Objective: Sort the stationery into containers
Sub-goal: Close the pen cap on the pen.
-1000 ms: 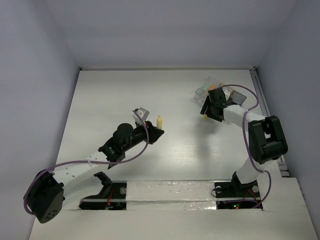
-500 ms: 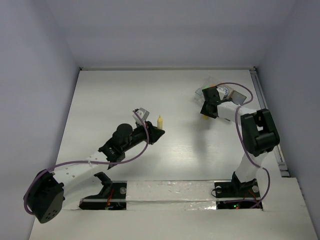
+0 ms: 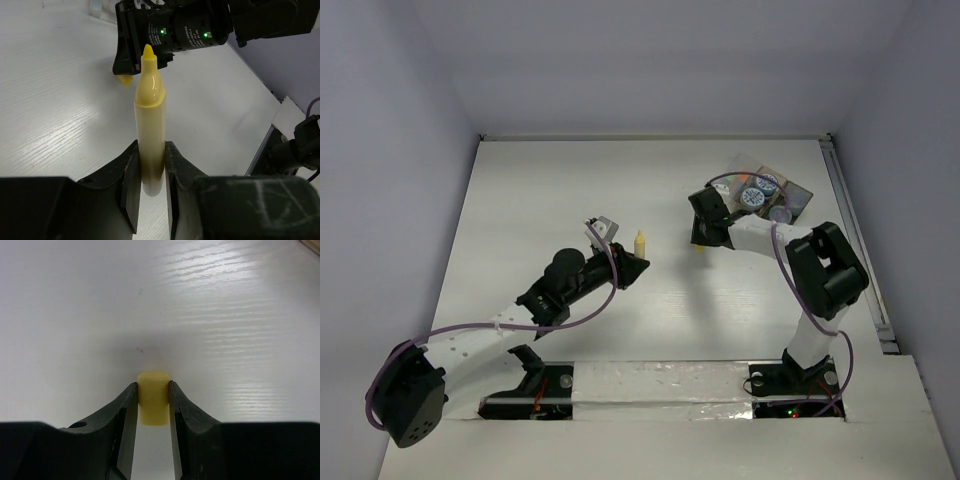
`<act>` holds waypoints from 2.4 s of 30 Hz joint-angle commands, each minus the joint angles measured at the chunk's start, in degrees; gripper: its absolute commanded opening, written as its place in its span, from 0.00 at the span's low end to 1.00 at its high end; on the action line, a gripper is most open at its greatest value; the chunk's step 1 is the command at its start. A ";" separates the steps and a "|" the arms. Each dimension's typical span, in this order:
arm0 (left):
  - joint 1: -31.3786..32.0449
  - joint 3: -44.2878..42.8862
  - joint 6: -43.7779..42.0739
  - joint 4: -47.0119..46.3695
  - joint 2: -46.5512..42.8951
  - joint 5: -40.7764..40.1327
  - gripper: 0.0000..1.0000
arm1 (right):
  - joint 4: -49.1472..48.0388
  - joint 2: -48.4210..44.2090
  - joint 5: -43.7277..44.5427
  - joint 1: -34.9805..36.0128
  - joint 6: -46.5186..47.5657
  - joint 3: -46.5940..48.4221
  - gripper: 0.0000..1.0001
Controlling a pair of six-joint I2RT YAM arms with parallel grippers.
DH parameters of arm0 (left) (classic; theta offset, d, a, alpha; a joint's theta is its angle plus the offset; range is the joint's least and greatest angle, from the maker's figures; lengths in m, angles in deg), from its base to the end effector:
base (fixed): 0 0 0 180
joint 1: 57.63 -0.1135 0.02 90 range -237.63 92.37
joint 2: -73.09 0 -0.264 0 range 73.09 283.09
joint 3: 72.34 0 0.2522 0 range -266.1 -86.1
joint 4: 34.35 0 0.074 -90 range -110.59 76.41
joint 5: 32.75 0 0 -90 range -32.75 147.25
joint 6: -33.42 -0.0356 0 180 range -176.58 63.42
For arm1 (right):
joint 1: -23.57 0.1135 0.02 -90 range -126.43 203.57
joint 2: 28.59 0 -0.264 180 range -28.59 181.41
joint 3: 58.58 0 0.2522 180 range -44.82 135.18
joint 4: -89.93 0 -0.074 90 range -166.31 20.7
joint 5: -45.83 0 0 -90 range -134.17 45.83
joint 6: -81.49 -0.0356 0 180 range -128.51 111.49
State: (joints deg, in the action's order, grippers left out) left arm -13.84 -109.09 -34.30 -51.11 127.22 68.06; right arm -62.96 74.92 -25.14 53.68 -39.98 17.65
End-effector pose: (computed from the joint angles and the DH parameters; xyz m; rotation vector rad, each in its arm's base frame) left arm 0.1506 -0.1536 0.2509 0.4666 1.6163 -1.0361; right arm 0.3246 0.1748 0.1671 0.1606 2.4428 0.0499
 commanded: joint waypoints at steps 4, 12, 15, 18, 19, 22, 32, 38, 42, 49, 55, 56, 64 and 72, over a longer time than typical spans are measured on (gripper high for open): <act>0.15 -0.04 -1.45 -1.65 -0.69 -1.66 0.00 | 0.63 -0.76 -4.52 -0.40 2.72 -0.52 0.36; 0.15 -0.40 -2.24 -0.15 -0.95 -3.78 0.00 | 2.21 1.96 -7.69 -0.40 5.62 1.24 0.44; 0.15 -0.48 -2.42 -0.33 -0.43 -3.34 0.00 | 2.92 2.67 -7.34 -0.40 6.41 2.03 0.45; 0.15 -0.66 -2.51 -0.41 0.36 -3.07 0.00 | 3.53 3.54 -6.81 -0.40 7.12 2.99 0.45; 0.15 -0.75 -2.59 -0.33 0.45 -3.07 0.00 | 4.14 3.81 -6.64 -0.40 7.47 3.26 0.45; 0.15 -0.66 -2.60 -0.33 0.36 -3.25 0.00 | 5.28 5.04 -6.46 -0.40 8.52 4.66 0.45; 0.15 -0.66 -2.33 -2.43 2.29 -0.53 0.00 | 8.46 6.63 -6.63 -0.40 12.22 8.89 0.09; 0.15 -0.92 -0.23 -5.51 6.42 1.84 0.00 | 0.65 -4.33 -12.34 0.13 9.32 7.49 0.02; 0.15 -1.36 0.92 -8.14 9.67 2.90 0.00 | -7.87 -12.42 -13.75 2.76 3.01 5.12 0.00; 0.15 -2.85 0.57 -7.71 13.81 0.89 0.00 | -22.56 -16.67 -14.37 8.73 -4.74 3.35 0.00; 0.15 -4.18 -0.49 -5.69 14.43 -3.07 0.00 | -24.77 -15.53 -14.19 13.04 -5.45 4.41 0.00; 0.15 -4.18 -0.31 -5.51 14.34 -3.42 0.00 | -24.77 -15.18 -14.28 13.05 -5.63 4.32 0.00; -2.04 -4.35 0.92 -4.20 12.84 -4.57 0.00 | -27.32 -15.79 -13.23 15.33 -6.68 0.81 0.00; -4.33 -3.74 1.36 -3.93 11.70 -3.78 0.00 | -27.41 -15.26 -12.87 15.86 -6.94 -0.34 0.00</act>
State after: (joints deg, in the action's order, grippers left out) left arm -17.34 -111.12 -33.40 -53.43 141.03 64.06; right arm -86.22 59.86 -38.82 68.69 -46.36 17.96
